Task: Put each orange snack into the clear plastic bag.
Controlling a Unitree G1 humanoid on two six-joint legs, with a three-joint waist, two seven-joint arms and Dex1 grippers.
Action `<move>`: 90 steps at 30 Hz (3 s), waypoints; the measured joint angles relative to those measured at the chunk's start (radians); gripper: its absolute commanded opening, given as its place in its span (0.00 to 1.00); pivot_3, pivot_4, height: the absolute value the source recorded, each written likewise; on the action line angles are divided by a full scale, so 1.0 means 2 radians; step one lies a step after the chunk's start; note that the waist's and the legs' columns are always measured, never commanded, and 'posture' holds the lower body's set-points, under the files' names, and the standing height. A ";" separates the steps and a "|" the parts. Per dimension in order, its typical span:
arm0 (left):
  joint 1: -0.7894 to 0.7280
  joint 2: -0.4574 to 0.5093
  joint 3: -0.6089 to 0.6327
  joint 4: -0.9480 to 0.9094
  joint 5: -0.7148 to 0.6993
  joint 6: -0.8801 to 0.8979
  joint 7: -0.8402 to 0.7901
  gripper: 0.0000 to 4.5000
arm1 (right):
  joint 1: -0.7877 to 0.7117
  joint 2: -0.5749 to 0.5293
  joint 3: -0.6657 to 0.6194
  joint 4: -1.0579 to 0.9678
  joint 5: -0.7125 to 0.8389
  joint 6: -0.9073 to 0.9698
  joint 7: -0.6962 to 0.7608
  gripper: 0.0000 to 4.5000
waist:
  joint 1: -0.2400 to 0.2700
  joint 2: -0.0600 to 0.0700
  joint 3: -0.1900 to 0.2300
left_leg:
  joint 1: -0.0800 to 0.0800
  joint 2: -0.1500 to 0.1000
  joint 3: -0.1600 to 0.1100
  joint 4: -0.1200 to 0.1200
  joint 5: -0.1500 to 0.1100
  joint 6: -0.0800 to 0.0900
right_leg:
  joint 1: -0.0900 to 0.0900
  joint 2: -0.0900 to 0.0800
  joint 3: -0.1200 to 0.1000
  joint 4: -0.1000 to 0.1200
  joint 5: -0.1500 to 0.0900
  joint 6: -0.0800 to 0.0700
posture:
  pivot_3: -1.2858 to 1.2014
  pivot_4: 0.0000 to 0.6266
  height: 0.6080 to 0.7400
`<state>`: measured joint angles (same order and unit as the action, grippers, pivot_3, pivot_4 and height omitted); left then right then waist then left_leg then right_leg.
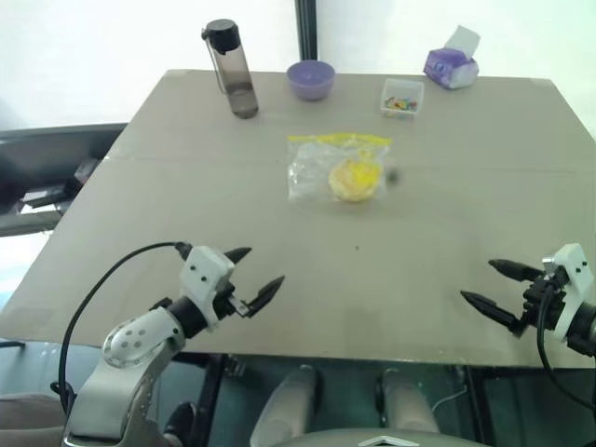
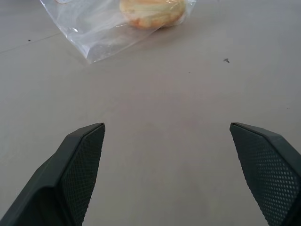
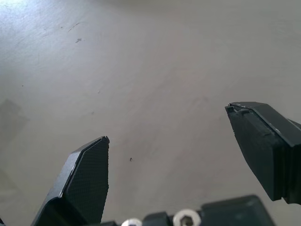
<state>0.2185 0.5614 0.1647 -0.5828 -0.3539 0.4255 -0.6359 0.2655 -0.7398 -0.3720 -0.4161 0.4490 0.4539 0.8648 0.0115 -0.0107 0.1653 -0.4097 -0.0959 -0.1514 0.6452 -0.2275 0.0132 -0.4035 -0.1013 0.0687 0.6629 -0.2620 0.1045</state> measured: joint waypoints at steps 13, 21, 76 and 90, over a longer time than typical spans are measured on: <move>-0.001 0.000 -0.004 0.001 0.004 -0.004 0.001 1.00 | -0.003 0.000 0.000 0.000 0.000 -0.001 -0.001 1.00 | 0.000 0.000 0.000 | 0.000 0.000 0.000 0.000 0.000 0.000 | 0.000 0.000 0.000 0.000 0.000 0.000 | 0.52 0.24 0.99; -0.004 -0.002 -0.014 0.003 0.009 -0.010 0.004 1.00 | -0.005 -0.001 0.000 0.000 -0.002 -0.010 0.000 1.00 | 0.000 0.000 0.000 | 0.000 0.000 0.000 0.000 0.000 0.000 | 0.000 0.000 0.000 0.000 0.000 0.000 | 0.52 0.24 0.99; -0.004 -0.002 -0.015 0.007 0.009 -0.015 0.004 1.00 | -0.010 -0.004 0.005 0.011 -0.008 -0.022 0.009 1.00 | 0.000 0.000 0.000 | 0.000 0.000 0.000 0.000 0.000 0.000 | 0.000 0.000 0.000 0.000 0.000 0.000 | 0.52 0.24 0.99; -0.007 -0.002 -0.015 0.013 0.009 -0.020 0.004 1.00 | -0.026 -0.005 0.016 0.021 -0.015 -0.024 0.013 1.00 | 0.000 0.000 0.000 | 0.000 0.000 0.000 0.000 0.000 0.000 | 0.000 0.000 0.000 0.000 0.000 0.000 | 0.52 0.24 0.99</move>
<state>0.2038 0.5578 0.1339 -0.5574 -0.3350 0.3857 -0.6279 0.2142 -0.7492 -0.3406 -0.3734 0.4184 0.4052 0.8901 0.0115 -0.0107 0.1653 -0.4098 -0.0959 -0.1514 0.6452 -0.2276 0.0133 -0.4035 -0.1014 0.0687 0.6627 -0.2620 0.1045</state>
